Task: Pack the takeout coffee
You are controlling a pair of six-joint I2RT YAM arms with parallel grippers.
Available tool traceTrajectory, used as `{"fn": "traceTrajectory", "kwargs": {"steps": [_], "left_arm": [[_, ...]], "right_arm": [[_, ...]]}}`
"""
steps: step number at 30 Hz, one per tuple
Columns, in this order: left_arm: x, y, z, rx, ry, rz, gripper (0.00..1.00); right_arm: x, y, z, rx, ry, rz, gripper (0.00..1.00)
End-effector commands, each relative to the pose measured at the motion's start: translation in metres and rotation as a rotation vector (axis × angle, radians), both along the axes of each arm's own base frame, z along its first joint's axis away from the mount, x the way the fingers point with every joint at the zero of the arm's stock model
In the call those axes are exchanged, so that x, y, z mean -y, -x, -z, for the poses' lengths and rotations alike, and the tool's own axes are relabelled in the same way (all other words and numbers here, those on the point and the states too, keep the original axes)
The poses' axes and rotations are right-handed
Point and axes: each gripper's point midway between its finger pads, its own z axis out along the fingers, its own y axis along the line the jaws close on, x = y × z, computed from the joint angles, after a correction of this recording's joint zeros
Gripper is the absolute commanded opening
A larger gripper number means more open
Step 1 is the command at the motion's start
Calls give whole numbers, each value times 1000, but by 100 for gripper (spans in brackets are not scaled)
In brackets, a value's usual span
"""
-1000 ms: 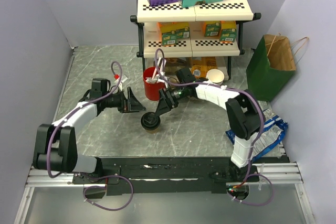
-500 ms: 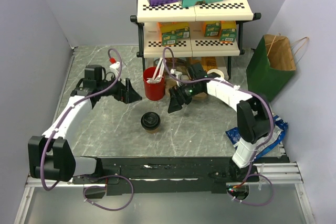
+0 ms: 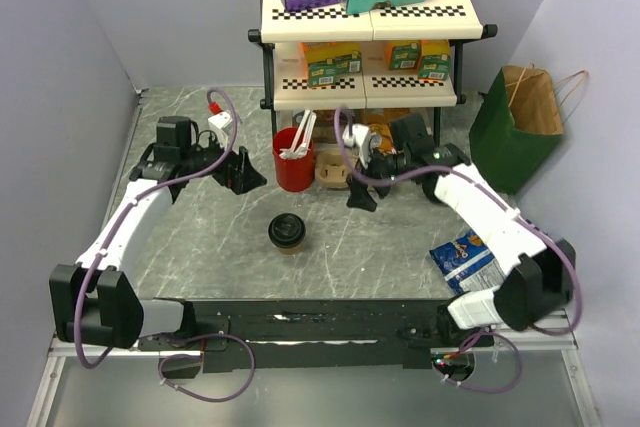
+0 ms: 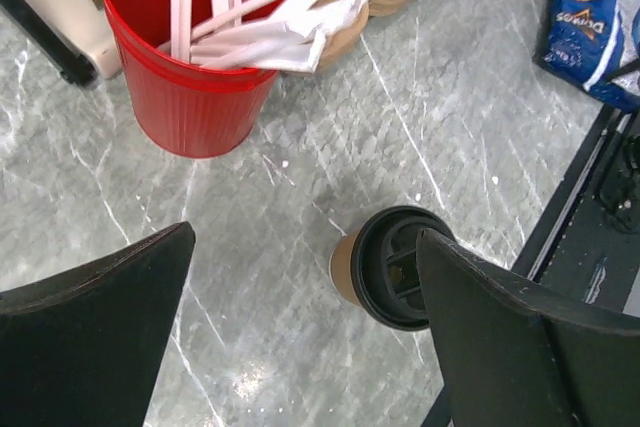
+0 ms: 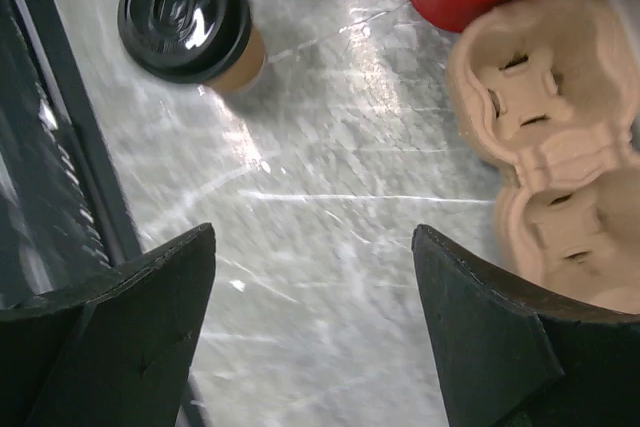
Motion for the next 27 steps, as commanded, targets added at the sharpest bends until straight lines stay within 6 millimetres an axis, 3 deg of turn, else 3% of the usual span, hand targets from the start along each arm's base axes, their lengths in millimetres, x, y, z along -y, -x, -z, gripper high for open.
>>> {"fn": "traceTrajectory", "kwargs": {"steps": [1, 4, 6, 7, 13, 18, 22, 27], "left_arm": [[-4, 9, 2, 35, -27, 1, 99], [-13, 9, 5, 3, -46, -63, 99], [-22, 5, 5, -4, -41, -122, 99], [-34, 1, 4, -23, -25, -172, 99], [-88, -11, -9, -76, 60, -407, 100], [-118, -5, -36, -51, 84, -497, 99], [-123, 8, -60, 14, 83, -511, 99], [-122, 18, -68, 21, 98, -524, 99]], "right_arm": [[-4, 17, 20, 198, 82, -209, 86], [-26, 37, 44, 250, 61, -381, 86], [-44, 37, 52, 318, 52, -454, 87], [-55, 45, 57, 324, 52, -498, 88], [-106, 30, 75, 282, 29, -514, 88], [-141, 34, 93, 247, 21, -552, 87], [-161, 37, 103, 216, 7, -564, 86], [-190, 46, 109, 182, -32, -620, 83]]}}
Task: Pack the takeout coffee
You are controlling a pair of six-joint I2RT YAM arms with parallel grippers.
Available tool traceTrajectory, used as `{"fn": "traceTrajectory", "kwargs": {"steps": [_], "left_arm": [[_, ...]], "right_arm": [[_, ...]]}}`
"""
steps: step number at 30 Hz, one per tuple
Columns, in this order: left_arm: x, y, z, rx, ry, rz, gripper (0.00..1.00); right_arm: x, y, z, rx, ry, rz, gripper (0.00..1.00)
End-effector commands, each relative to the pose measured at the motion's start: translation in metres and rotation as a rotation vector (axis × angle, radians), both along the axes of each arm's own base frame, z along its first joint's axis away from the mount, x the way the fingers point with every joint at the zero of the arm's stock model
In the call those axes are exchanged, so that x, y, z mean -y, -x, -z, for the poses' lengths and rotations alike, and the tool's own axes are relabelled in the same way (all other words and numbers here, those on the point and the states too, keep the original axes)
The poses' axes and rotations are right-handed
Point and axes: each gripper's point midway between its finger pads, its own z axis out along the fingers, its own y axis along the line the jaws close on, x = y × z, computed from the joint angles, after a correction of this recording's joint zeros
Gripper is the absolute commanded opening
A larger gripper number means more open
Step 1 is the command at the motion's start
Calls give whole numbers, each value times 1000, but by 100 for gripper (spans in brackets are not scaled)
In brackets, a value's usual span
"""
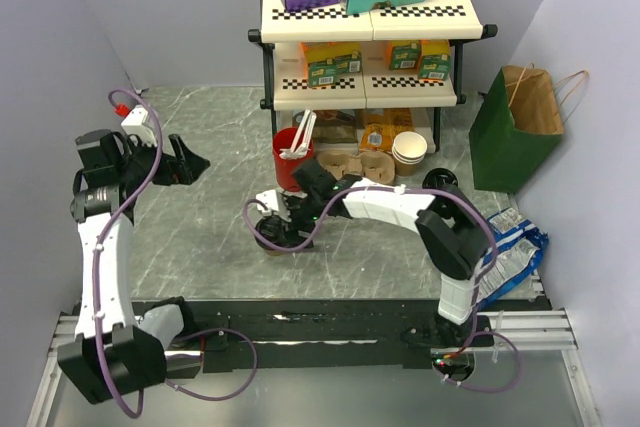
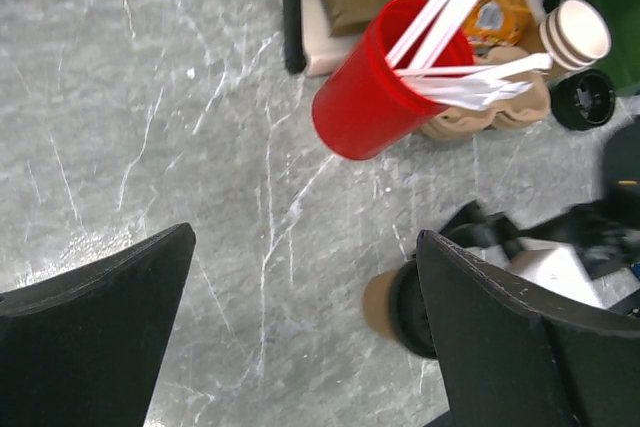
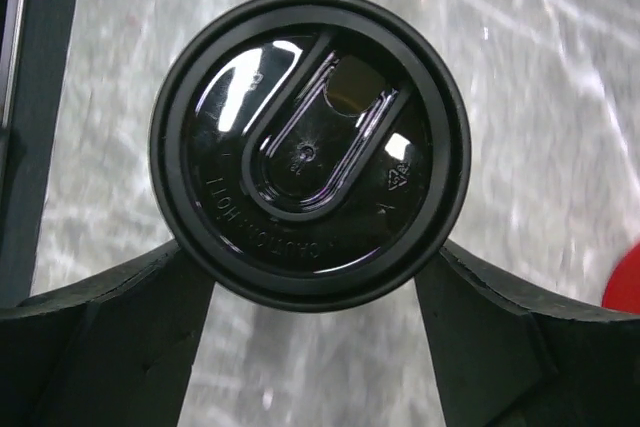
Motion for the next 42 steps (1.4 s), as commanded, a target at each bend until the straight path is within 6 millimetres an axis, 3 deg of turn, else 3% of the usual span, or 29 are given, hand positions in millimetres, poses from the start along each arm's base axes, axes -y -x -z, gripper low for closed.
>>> {"fn": "traceTrajectory", "kwargs": {"steps": [1, 5, 9, 18, 19, 23, 27, 30, 31, 33, 34, 35, 36, 37, 38, 39, 40, 41, 42], "left_arm": [[6, 11, -22, 31, 29, 15, 100], [7, 15, -26, 24, 27, 12, 99], [2, 19, -37, 33, 4, -8, 99], [1, 27, -78, 81, 4, -54, 99], [2, 28, -85, 92, 0, -53, 99], [5, 31, -95, 106, -39, -39, 99], [8, 36, -102, 120, -92, -27, 99], [12, 39, -110, 146, -117, 0, 100], [14, 40, -113, 155, -114, 11, 99], [16, 39, -120, 202, -143, 39, 99], [17, 38, -122, 216, -139, 47, 99], [20, 36, -129, 255, -135, 72, 99], [22, 34, -130, 264, -127, 79, 99], [23, 32, -132, 280, -122, 88, 99], [26, 30, -138, 313, -120, 111, 99], [28, 28, -138, 318, -115, 127, 99], [30, 27, -138, 323, -113, 137, 99], [32, 26, -137, 329, -109, 149, 99], [33, 26, -136, 329, -107, 159, 99]], "right_arm": [[-36, 1, -16, -3, -91, -56, 82], [-55, 7, -4, -28, -98, -91, 82], [-82, 7, -10, -36, -139, -105, 82], [-150, 13, -16, -65, -240, -124, 82], [-154, 13, -10, -88, -238, -114, 83], [-179, 12, -16, -108, -286, -122, 83], [-190, 10, -10, -123, -292, -123, 84], [-186, 7, -7, -115, -272, -114, 86], [-183, 5, -16, -106, -278, -109, 87], [-168, 5, -15, -121, -255, -87, 89], [-159, 0, -39, -94, -285, -76, 92], [-141, 6, -25, -115, -250, -62, 100], [-129, 4, -54, -65, -292, -65, 100], [-118, 8, -58, -55, -283, -67, 100], [-100, 15, -48, -59, -244, -60, 100], [-90, 18, -73, -16, -272, -69, 100], [-69, 22, -65, -47, -223, -51, 100], [-59, 23, -71, -54, -218, -43, 100], [-48, 25, -89, -45, -229, -32, 100]]}}
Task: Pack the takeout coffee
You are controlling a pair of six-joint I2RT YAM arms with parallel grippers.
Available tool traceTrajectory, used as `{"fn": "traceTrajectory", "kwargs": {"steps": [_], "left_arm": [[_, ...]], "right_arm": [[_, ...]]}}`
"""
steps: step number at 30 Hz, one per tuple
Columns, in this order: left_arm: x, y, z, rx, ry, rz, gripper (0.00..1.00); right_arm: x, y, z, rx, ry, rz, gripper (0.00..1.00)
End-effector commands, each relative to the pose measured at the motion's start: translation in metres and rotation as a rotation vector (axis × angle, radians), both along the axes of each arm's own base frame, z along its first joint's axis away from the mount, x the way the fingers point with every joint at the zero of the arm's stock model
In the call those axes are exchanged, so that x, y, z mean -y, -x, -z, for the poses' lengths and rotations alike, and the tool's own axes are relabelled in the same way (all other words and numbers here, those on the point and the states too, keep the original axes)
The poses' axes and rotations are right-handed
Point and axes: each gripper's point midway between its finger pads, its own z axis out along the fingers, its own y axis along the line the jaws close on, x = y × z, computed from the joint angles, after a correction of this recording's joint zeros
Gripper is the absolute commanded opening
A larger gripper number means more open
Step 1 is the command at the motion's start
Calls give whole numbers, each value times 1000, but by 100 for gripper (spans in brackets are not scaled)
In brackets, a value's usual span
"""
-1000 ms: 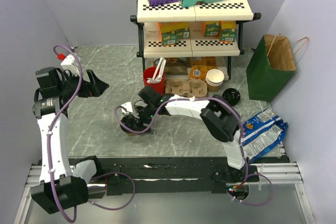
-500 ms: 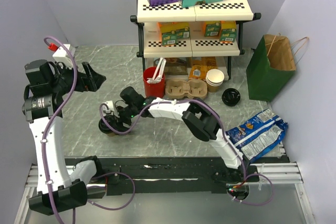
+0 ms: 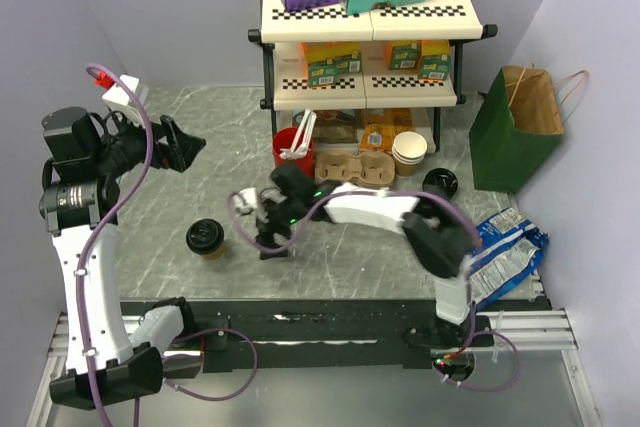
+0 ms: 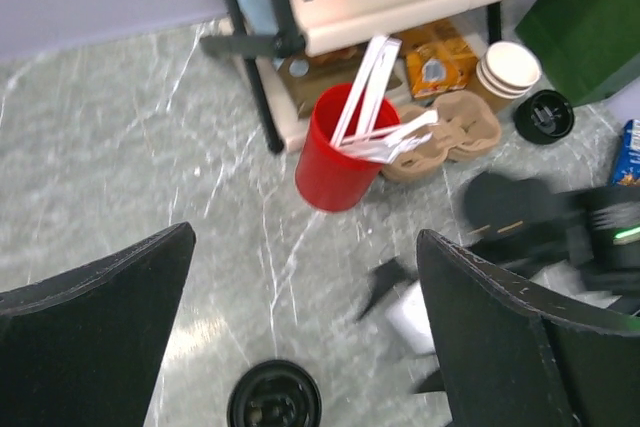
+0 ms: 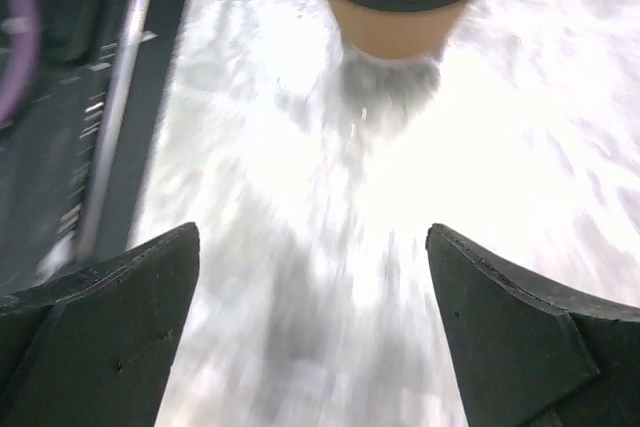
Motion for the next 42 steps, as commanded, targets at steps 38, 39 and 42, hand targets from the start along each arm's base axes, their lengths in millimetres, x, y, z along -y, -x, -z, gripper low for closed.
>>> {"fn": "traceTrajectory", "kwargs": {"steps": [38, 39, 42], "left_arm": [[37, -11, 14, 147, 4, 225, 99], [37, -11, 14, 147, 3, 224, 100], [37, -11, 16, 125, 30, 215, 99]], "right_arm": [[246, -217, -38, 316, 432, 215, 51], [247, -219, -41, 316, 431, 217, 50], [248, -223, -37, 302, 437, 203, 48]]}}
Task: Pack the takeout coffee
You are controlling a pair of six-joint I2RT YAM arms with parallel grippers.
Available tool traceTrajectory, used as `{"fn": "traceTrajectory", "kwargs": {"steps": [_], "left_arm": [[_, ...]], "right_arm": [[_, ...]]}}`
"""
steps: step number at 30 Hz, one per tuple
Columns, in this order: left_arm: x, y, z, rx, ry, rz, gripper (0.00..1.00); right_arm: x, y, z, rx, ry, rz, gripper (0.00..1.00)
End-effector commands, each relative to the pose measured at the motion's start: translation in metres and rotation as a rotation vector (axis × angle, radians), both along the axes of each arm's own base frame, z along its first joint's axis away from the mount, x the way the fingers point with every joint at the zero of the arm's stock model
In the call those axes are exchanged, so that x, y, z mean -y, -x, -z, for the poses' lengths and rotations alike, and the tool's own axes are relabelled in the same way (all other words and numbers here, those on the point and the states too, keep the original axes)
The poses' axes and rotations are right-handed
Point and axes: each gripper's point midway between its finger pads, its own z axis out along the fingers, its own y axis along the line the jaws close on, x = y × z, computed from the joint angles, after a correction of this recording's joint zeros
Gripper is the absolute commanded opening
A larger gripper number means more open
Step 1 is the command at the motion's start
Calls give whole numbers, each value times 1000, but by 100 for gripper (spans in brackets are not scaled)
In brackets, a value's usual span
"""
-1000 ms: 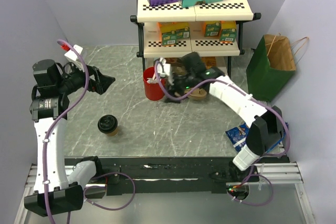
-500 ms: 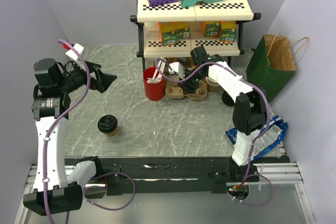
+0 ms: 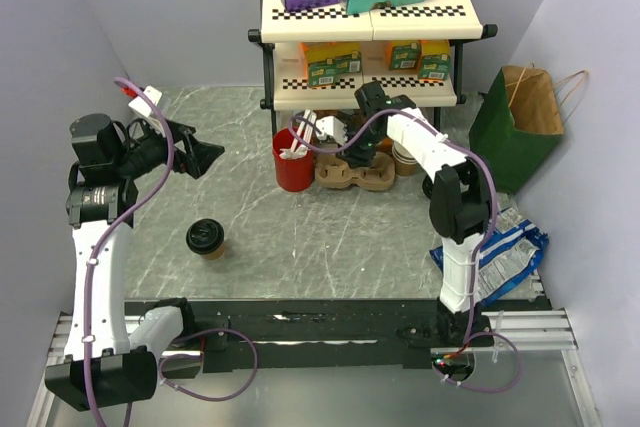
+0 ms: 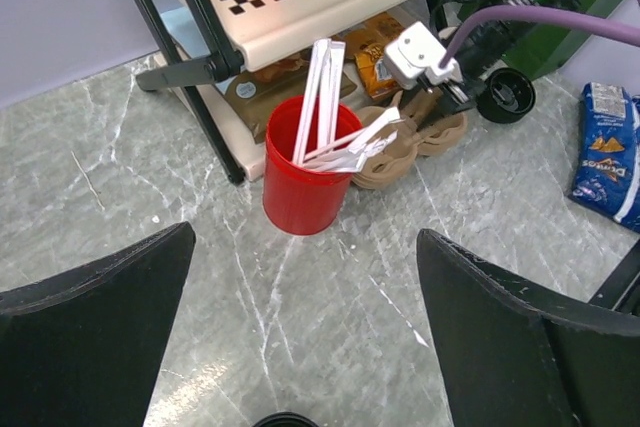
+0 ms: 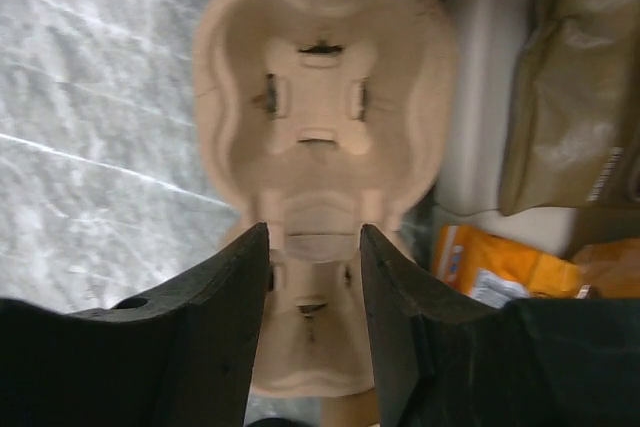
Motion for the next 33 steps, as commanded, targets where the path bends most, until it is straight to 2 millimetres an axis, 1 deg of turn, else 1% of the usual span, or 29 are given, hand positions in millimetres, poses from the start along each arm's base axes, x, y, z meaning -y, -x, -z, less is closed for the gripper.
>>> {"fn": "traceTrajectory", "kwargs": {"steps": [1, 2, 4, 5, 8, 13, 15, 16, 18, 19, 20, 21, 23, 24, 28, 33], "left_arm": [[5, 2, -8, 20, 26, 19, 99], [4, 2, -7, 18, 25, 17, 99], [4, 1, -7, 18, 25, 15, 99], [4, 1, -6, 15, 25, 15, 100], [4, -1, -6, 11, 24, 15, 99], [2, -2, -4, 7, 23, 6, 99], [2, -3, -3, 5, 22, 3, 99], [1, -3, -3, 4, 21, 2, 100], [1, -4, -3, 4, 17, 0, 99], [1, -4, -3, 3, 16, -2, 99], [0, -4, -3, 7, 14, -3, 99], [0, -5, -2, 3, 14, -4, 99], [0, -6, -2, 3, 14, -6, 99], [-1, -6, 0, 0, 15, -8, 99], [-1, -7, 1, -8, 16, -6, 99], [-2, -8, 1, -9, 15, -11, 99]], "right_arm": [[4, -13, -4, 25, 19, -44, 48], [5, -14, 0, 16, 22, -45, 48], [4, -13, -1, 9, 26, -61, 47], [5, -13, 5, -7, 31, -64, 47], [6, -12, 10, -23, 48, -82, 46], [9, -14, 18, -35, 62, -91, 46], [7, -15, 17, -34, 64, -96, 46], [7, -14, 20, -45, 69, -99, 45], [8, -16, 19, -43, 71, -100, 44], [8, -17, 21, -47, 73, -98, 42], [8, -17, 19, -46, 74, -101, 41], [7, -17, 19, -50, 75, -102, 37], [7, -16, 19, -63, 78, -105, 37], [8, -16, 20, -64, 82, -105, 37], [9, -12, 21, -81, 84, -111, 47], [12, -6, 20, -96, 79, -114, 48]]}}
